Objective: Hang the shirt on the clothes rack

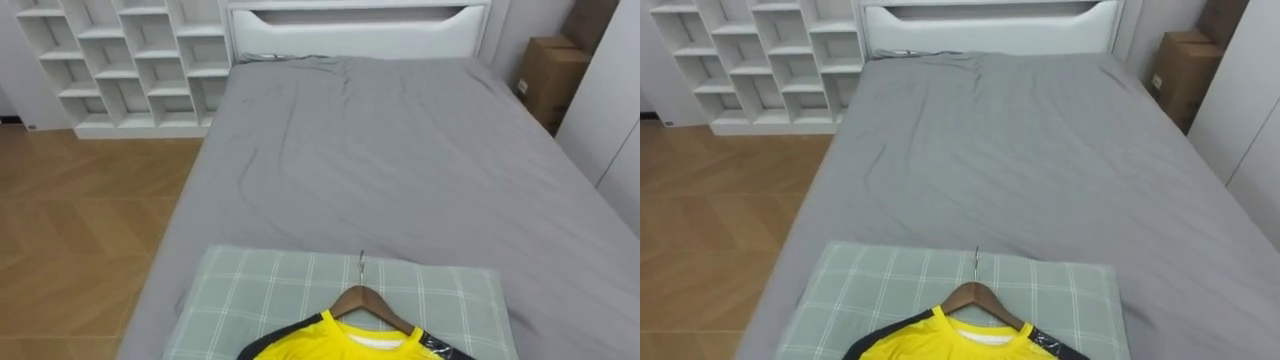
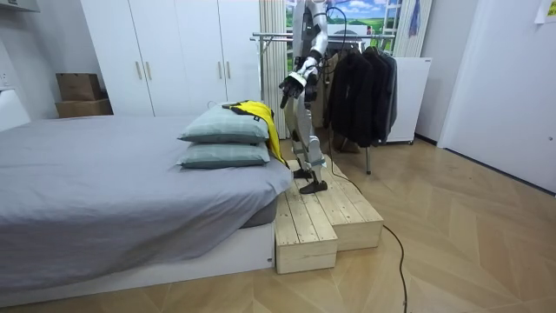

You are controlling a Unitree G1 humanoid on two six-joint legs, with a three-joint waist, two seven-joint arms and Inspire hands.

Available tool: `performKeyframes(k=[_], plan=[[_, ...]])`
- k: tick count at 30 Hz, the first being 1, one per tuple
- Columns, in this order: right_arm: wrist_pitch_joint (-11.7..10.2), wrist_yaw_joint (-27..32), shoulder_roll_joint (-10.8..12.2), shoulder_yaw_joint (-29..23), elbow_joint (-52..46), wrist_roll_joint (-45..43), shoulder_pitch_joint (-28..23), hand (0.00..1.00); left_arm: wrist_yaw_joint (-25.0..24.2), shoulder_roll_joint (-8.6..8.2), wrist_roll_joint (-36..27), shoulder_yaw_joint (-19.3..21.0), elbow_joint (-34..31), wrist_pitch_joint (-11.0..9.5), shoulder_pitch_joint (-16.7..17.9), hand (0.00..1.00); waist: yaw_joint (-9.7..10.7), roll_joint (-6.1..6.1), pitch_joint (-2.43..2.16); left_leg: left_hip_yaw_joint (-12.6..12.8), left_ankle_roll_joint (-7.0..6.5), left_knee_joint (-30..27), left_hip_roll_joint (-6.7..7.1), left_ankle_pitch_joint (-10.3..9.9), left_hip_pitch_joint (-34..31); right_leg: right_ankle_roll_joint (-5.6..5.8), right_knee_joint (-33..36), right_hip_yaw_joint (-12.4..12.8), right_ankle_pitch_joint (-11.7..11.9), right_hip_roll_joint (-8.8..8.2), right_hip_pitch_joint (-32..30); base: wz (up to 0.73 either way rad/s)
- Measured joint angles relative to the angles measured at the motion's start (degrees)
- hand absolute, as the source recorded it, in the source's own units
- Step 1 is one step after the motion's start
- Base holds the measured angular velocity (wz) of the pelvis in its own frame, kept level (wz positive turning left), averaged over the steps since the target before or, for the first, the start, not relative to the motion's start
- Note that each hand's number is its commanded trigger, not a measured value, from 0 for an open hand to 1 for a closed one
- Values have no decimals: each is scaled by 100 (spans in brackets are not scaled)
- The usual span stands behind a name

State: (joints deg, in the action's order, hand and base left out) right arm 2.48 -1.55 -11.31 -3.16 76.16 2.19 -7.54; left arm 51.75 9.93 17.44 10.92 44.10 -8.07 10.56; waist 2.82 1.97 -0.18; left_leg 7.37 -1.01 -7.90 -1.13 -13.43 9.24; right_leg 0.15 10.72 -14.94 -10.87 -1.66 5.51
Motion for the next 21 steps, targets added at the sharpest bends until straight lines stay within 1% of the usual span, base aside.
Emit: performKeyframes(k=[1, 2, 3, 4, 5, 6, 7, 9, 10, 12, 13, 17, 18, 21], plan=[[-3, -9, -3, 3, -1, 1, 5, 0, 31, 1, 116, -13, -140, 6, 1, 0, 31, 27, 9, 3, 0, -5, -1, 0, -5, 0, -12, 8, 0, 3, -3, 0], [-6, -9, -1, 5, 0, 5, 5, 0, 54, 1, 151, -35, -260, 7, 3, 0, 49, 14, 9, 1, 0, -18, -1, 0, -15, 0, -13, 4, 0, 3, -7, 0], [-7, -7, 0, 24, 2, 18, 6, 0, 146, 2, 351, -85, -479, 6, -4, 0, 67, 18, 14, 1, 0, -50, -2, 0, -64, 0, -12, 1, 0, 0, -39, 0], [-15, 6, 0, 42, -14, 34, 20, 0, 227, 23, 682, -162, -735, 10, -4, 0, 94, -13, 13, 1, 0, -66, -2, 0, -91, -2, -11, 8, 1, 1, -59, 0], [-20, 12, -2, 70, -19, 39, 25, 0, 269, 43, 830, -227, -893, 13, -4, 0, 102, -2, 23, 1, 0, -71, -2, 0, -100, -3, -7, 10, 2, 0, -67, 0], [-20, 13, -7, 141, -20, 37, 57, 0, 320, 101, 1074, -357, -1185, 13, -9, 0, 128, -28, 15, 2, 0, -80, -2, 0, -101, -3, 7, 12, 2, -4, -70, 0], [-20, 7, -8, 202, -22, 25, 122, 0, 391, 205, 1312, -522, -1364, 9, -59, 0, 152, -24, 16, 18, 0, -80, -2, 0, -88, -3, 12, 38, 2, -1, -68, -6], [-24, 5, -11, 209, -15, -4, 205, 0, 399, 295, 1650, -648, -1425, 9, -197, 0, 185, -25, 25, 44, 0, -79, -6, 0, -57, -4, 10, 66, 2, 4, -53, -7], [-41, 2, -14, 207, -17, -8, 205, 0, 398, 298, 1854, -703, -1427, 11, -294, 0, 210, -12, 21, 42, 0, -80, -6, 0, -48, -4, 3, 65, 3, 4, -47, 0], [-43, -23, -25, 202, -15, -2, 201, 0, 397, 301, 2080, -782, -1430, 24, -354, 0, 250, -8, 22, 42, 0, -78, -8, 0, -51, -11, -9, 63, 7, 10, -51, 0], [-43, -54, -32, 193, -14, -3, 198, 0, 396, 300, 2162, -817, -1430, 41, -337, 0, 322, -14, 27, 34, 1, -78, -10, 0, -56, -11, -11, 54, 7, 13, -45, 0], [-37, -85, -34, 193, -13, -32, 193, 0, 373, 299, 2406, -961, -1432, 173, -336, 0, 437, -30, 37, 32, 0, -78, -13, 0, -77, -14, -16, 58, 9, 17, -66, 0], [-35, -109, -34, 195, -11, -30, 192, 0, 365, 301, 2587, -963, -1438, 195, -339, 0, 474, -30, 37, 32, 0, -78, -12, 0, -76, -14, -15, 65, 9, 16, -66, 0], [-35, -112, -33, 202, -4, -28, 183, 0, 350, 301, 3148, -1049, -1615, 259, -347, 0, 491, -28, 36, 31, 0, -80, -14, 0, -56, -10, -9, 89, 11, 8, -67, -3]])
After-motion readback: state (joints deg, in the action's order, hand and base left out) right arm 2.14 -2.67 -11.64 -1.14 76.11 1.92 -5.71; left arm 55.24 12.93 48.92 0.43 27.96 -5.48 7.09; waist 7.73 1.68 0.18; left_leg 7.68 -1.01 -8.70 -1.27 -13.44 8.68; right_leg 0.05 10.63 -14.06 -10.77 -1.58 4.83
